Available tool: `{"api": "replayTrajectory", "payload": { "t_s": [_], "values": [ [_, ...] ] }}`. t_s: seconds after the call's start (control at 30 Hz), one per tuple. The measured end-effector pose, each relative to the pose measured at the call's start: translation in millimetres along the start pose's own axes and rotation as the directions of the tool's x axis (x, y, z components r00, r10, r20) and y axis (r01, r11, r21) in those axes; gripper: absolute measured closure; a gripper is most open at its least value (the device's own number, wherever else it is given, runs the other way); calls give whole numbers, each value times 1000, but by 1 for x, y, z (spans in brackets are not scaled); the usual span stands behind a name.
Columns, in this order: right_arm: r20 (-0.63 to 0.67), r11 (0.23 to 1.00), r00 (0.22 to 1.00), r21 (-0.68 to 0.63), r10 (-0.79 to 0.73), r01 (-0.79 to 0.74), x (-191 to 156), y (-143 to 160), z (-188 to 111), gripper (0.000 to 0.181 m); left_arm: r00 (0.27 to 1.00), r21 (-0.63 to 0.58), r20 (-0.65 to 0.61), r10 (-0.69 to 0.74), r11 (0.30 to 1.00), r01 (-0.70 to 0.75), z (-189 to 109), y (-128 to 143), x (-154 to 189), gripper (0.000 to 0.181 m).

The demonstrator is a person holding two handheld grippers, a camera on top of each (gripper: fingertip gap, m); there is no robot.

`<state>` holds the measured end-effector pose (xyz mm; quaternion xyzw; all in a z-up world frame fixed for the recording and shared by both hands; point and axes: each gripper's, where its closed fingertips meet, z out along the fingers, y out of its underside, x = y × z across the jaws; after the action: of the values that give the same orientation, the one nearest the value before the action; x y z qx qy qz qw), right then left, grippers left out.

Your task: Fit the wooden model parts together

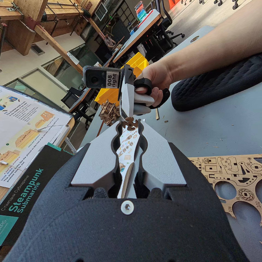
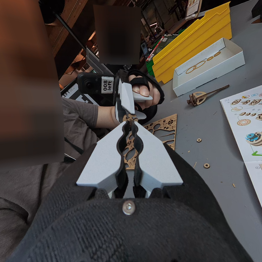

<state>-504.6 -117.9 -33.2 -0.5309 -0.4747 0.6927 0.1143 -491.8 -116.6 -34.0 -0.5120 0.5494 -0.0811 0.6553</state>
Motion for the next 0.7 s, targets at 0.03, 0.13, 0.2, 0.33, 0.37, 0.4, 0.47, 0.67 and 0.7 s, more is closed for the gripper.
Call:
{"api": "replayTrajectory", "payload": {
  "t_s": [0.03, 0.13, 0.2, 0.33, 0.37, 0.4, 0.47, 0.67, 0.7],
  "values": [
    [5, 1000, 1000, 0, 3, -3, -1, 0, 0, 180, 1000, 2, -4, -5, 1000, 5, 0, -1, 0, 161],
    [3, 1000, 1000, -1, 7, -7, 0, 0, 1, 180, 1000, 0, -11, -5, 1000, 5, -1, -1, 0, 161],
    [-2, 1000, 1000, -3, 7, -7, 1, 1, 1, 180, 1000, -3, -8, 0, 1000, 0, 0, 1, 0, 161],
    [-8, 1000, 1000, 10, 7, -7, 1, -1, 1, 180, 1000, -4, 1, 1, 1000, -1, -1, 1, -1, 161],
    [-8, 1000, 1000, 8, 7, -7, 1, -1, 1, 180, 1000, -4, 4, 3, 1000, -3, -1, 1, -1, 161],
    [-11, 1000, 1000, 8, 6, -5, 1, -1, 1, 180, 1000, -5, 3, 4, 1000, -4, -1, 1, -1, 161],
    [-10, 1000, 1000, 5, 5, -5, 1, 0, 1, 180, 1000, -6, 1, 2, 1000, -2, -1, 1, -1, 161],
    [1, 1000, 1000, 7, 6, -6, 1, -1, 1, 180, 1000, 10, 4, -2, 1000, 2, -1, 0, -1, 161],
    [8, 1000, 1000, 9, 9, -9, 0, -1, 0, 180, 1000, 17, 12, 1, 1000, -1, -1, 0, -2, 161]
  ]
}}
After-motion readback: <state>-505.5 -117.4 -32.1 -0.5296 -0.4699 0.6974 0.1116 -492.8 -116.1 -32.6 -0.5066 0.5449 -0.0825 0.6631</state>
